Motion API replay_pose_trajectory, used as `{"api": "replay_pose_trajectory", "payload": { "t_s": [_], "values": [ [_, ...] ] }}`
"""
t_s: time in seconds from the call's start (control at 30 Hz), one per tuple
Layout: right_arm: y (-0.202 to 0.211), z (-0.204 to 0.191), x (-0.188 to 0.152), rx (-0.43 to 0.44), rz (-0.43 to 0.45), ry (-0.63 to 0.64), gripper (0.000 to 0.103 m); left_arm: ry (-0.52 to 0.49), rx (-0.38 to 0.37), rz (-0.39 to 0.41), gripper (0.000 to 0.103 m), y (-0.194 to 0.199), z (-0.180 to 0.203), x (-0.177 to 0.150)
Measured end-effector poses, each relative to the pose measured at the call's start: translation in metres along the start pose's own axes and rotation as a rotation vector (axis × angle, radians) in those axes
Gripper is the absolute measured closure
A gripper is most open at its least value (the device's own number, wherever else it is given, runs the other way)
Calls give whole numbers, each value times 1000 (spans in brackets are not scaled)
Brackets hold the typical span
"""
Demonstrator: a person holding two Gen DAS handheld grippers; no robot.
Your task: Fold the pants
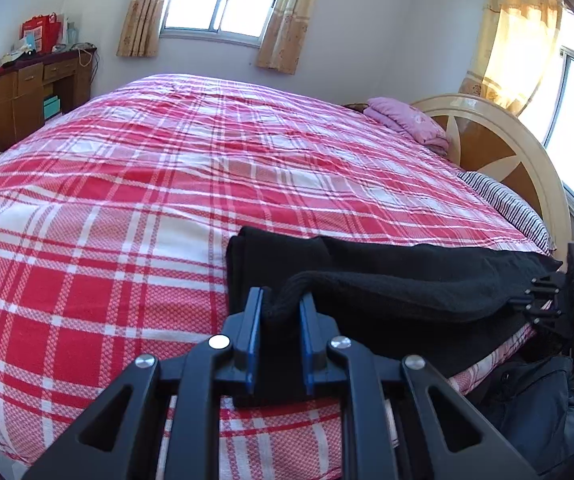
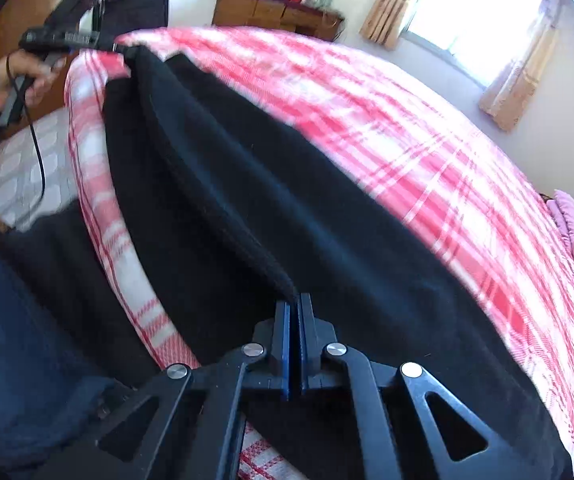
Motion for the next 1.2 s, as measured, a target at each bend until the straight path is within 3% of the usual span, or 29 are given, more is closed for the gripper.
{"api": "replay_pose_trajectory", "payload": {
  "t_s": [0.13,0.33,0.47,0.53,0.6,0.7,0.9,1.0,1.2],
  "values": [
    [18,-12,2,49,9,11,100,-9,8,-16,85,-1,-6,-9],
    [-22,-32,-31,87,-144,63,100,-3,-16,-50,85,-6,-16,-35],
    [-18,-30,-27,135,-131,22,100,-10,-21,-43,84,-3,-17,-36],
    [-21,-31,-31,170,-161,14,100,-23,-14,-45,77,-4,-17,-37],
    [-26,-32,-35,162,-175,31,100,-37,-2,-57,61,-2,-21,-40],
    [-27,-29,-34,182,-165,-8,100,-46,-9,-59,61,8,-33,-44],
    [-23,-19,-35,217,-135,-56,97,60,124,2,61,36,-85,-31],
    [-17,-19,-32,188,-112,-53,84,94,116,54,60,43,-78,-17],
    [-1,-8,-24,166,-46,-71,57,-60,7,47,55,20,7,0]
  ]
}}
Point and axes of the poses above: each gripper's, at about its wrist camera, not at the fingertips, and y roughly against the way its jaws point, z to its right, x to its top, the point moved 8 cm from there along -y, roughly the way its jaws point, and after that the axes turned 9 degrees about x, right-handed, at the moved point
